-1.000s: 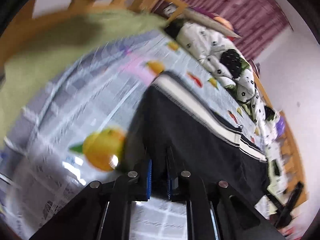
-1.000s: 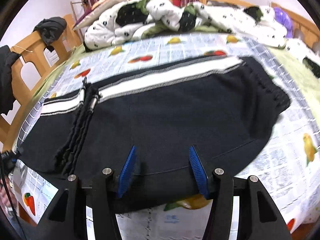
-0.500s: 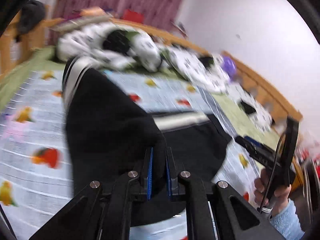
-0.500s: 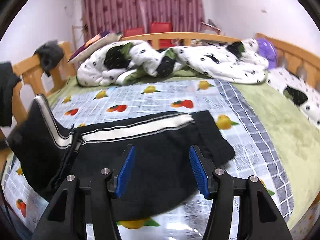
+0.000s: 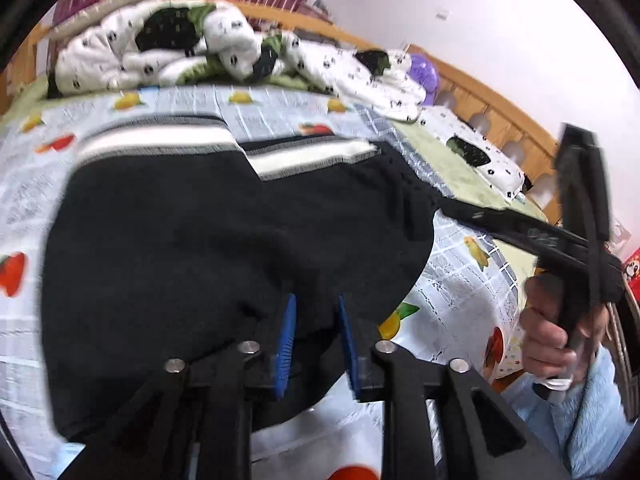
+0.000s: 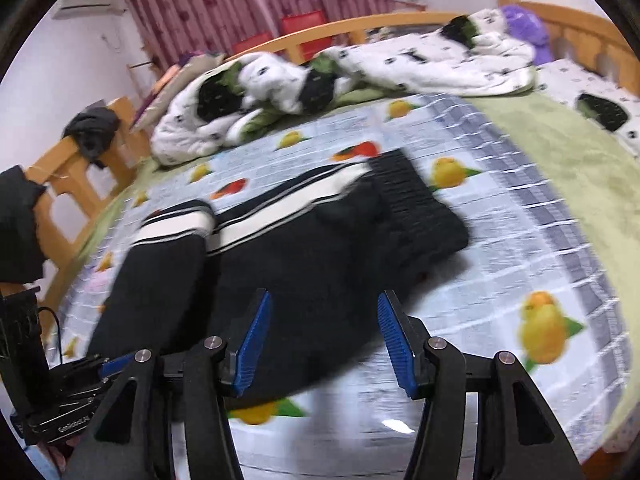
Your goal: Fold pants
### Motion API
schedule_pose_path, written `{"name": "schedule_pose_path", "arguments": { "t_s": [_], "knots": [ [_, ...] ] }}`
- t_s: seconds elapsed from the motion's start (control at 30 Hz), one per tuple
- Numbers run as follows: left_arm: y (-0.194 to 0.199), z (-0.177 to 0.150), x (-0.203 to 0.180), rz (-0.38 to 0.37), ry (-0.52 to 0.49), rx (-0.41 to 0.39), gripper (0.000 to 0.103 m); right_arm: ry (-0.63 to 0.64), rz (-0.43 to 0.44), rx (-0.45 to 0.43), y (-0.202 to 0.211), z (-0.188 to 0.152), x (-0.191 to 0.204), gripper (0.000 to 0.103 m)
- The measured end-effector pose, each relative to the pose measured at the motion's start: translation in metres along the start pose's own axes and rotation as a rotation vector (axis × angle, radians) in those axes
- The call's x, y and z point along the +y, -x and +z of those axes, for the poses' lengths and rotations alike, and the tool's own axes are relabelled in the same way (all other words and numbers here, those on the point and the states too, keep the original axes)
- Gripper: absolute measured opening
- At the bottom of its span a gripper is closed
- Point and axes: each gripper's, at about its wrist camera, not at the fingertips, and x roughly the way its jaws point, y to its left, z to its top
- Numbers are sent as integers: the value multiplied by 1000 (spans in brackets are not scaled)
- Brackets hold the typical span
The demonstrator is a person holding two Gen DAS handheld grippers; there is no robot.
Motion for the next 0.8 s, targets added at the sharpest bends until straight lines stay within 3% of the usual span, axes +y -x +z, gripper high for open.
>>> {"name": "schedule_pose_path", "arguments": {
  "t_s": [0.03, 0.13, 0.17, 0.23, 0.3, 0.37, 0.47, 0.53, 0.6, 0.7, 0.8],
  "knots": [
    [10, -1, 5, 14, -2, -25, 39, 2, 20, 8, -4, -1, 6, 55],
    [40, -10, 24, 95, 5, -112, 40, 7, 124, 64, -24, -6, 32, 55],
    [50, -13, 32, 135, 10, -131, 45, 4, 159, 87, -31, -8, 39, 55],
    [61, -19, 49, 189, 32, -148, 64, -4, 224, 133, -46, -12, 55, 55],
    [71, -31, 68, 242, 58, -153, 64, 0, 268, 190, -62, -18, 72, 55],
    [76, -42, 87, 249, 114, -125, 64, 9, 283, 263, -83, -28, 88, 55],
    [76, -62, 116, 171, 256, -74, 66, -35, 325, 337, -108, -40, 99, 53],
    [65, -68, 124, 130, 306, -12, 66, -18, 347, 321, -110, -38, 106, 42],
    [58, -73, 122, 112, 306, -5, 66, 2, 370, 310, -111, -32, 112, 19],
    [48, -72, 109, 106, 275, -1, 66, 16, 411, 252, -97, -15, 115, 16],
    [29, -67, 90, 100, 248, 17, 66, 68, 445, 130, -65, 14, 115, 16]
  ]
}}
